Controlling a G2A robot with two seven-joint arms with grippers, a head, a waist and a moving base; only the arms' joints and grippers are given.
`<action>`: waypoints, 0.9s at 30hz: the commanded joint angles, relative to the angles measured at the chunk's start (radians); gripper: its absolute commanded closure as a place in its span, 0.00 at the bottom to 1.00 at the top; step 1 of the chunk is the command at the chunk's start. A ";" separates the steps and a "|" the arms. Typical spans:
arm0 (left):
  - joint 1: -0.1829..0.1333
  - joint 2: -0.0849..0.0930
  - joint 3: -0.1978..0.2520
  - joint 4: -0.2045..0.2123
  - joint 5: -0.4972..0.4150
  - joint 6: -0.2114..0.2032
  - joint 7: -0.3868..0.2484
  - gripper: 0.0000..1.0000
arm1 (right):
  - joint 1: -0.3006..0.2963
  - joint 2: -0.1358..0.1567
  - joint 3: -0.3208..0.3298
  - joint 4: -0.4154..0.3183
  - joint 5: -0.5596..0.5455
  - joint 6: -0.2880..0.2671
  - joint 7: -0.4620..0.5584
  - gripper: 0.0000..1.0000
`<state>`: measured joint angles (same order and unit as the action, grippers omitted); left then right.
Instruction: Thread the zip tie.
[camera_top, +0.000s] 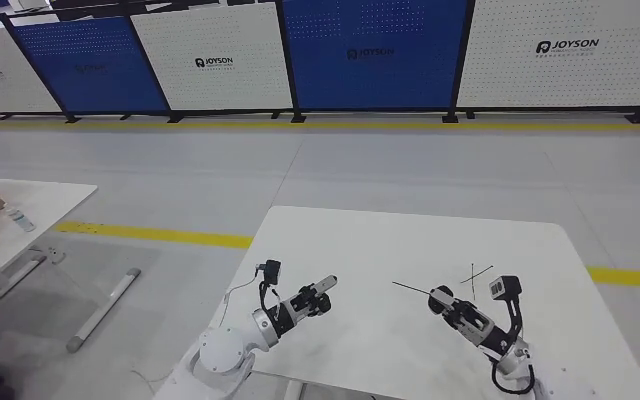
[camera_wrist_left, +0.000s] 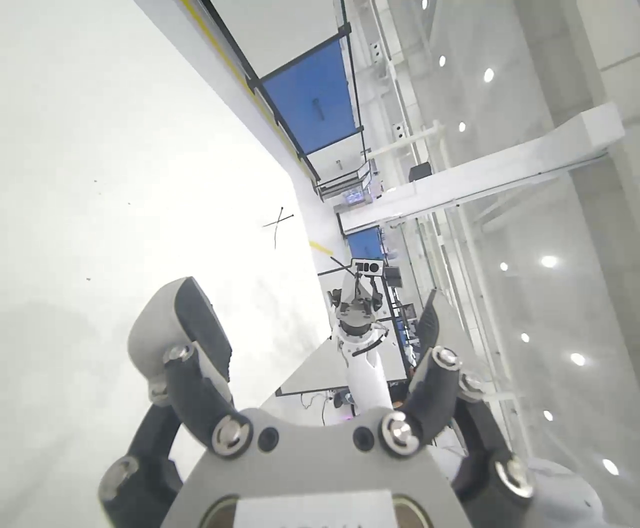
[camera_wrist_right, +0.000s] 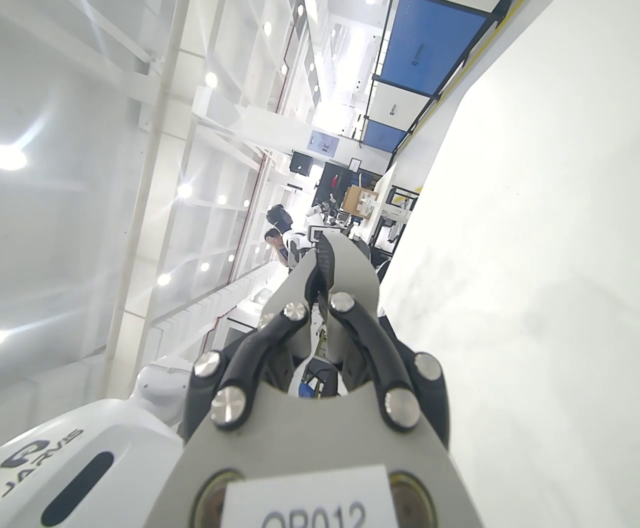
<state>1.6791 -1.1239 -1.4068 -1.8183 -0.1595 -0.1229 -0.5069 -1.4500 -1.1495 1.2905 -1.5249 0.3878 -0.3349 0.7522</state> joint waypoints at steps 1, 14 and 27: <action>0.000 0.000 0.000 0.000 0.000 0.000 0.000 0.00 | 0.000 0.000 0.000 0.000 0.000 0.000 0.000 1.00; -0.056 -0.010 0.043 0.115 -0.148 0.057 -0.008 0.00 | 0.025 -0.020 -0.111 0.006 -0.040 0.017 -0.055 1.00; -0.058 -0.012 0.061 0.122 -0.188 0.051 -0.028 0.00 | 0.049 -0.033 -0.178 0.015 -0.078 0.035 -0.086 1.00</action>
<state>1.6210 -1.1355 -1.3463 -1.6960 -0.3478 -0.0719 -0.5351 -1.4014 -1.1829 1.1123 -1.5094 0.3093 -0.2996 0.6665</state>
